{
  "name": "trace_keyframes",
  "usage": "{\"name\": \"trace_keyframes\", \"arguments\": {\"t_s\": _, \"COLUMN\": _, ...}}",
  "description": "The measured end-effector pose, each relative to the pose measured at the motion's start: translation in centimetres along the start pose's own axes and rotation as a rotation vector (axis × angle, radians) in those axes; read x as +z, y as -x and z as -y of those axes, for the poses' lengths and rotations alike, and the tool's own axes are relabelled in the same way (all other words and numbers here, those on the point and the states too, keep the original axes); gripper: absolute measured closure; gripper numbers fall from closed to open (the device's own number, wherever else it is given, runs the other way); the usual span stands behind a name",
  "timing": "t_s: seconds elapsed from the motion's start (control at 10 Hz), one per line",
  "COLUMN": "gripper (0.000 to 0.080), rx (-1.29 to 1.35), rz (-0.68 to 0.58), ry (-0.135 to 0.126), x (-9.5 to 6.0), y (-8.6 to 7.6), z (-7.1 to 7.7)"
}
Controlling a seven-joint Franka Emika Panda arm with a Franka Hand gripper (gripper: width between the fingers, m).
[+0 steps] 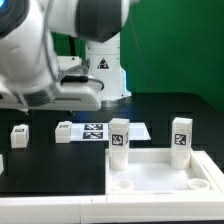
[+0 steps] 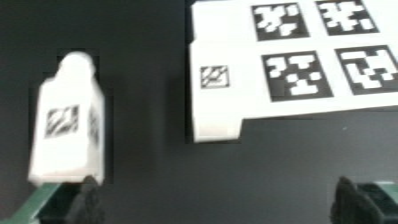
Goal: Assemble square table
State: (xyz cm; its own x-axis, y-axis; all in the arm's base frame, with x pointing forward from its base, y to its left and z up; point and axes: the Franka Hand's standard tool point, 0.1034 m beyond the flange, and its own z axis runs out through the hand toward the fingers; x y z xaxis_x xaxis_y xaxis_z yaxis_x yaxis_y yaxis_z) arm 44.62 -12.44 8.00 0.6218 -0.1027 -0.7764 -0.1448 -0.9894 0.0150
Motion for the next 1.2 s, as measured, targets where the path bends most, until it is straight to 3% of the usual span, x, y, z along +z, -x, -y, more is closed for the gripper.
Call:
{"name": "trace_keyframes", "arguments": {"t_s": 0.1, "gripper": 0.0151, "rx": -0.028, "rz": -0.013, "ry": 0.014, "x": -0.5, "y": -0.4, "z": -0.1}}
{"name": "trace_keyframes", "arguments": {"t_s": 0.4, "gripper": 0.0151, "rx": -0.032, "rz": -0.013, "ry": 0.017, "x": -0.4, "y": -0.5, "z": 0.1}}
{"name": "trace_keyframes", "arguments": {"t_s": 0.6, "gripper": 0.0151, "rx": -0.027, "rz": 0.008, "ry": 0.011, "x": 2.9, "y": -0.8, "z": 0.2}}
{"name": "trace_keyframes", "arguments": {"t_s": 1.0, "gripper": 0.0151, "rx": -0.018, "rz": 0.017, "ry": 0.01, "x": 3.4, "y": -0.8, "z": 0.1}}
{"name": "trace_keyframes", "arguments": {"t_s": 1.2, "gripper": 0.0151, "rx": 0.003, "rz": 0.07, "ry": 0.009, "x": 6.0, "y": 0.1, "z": 0.7}}
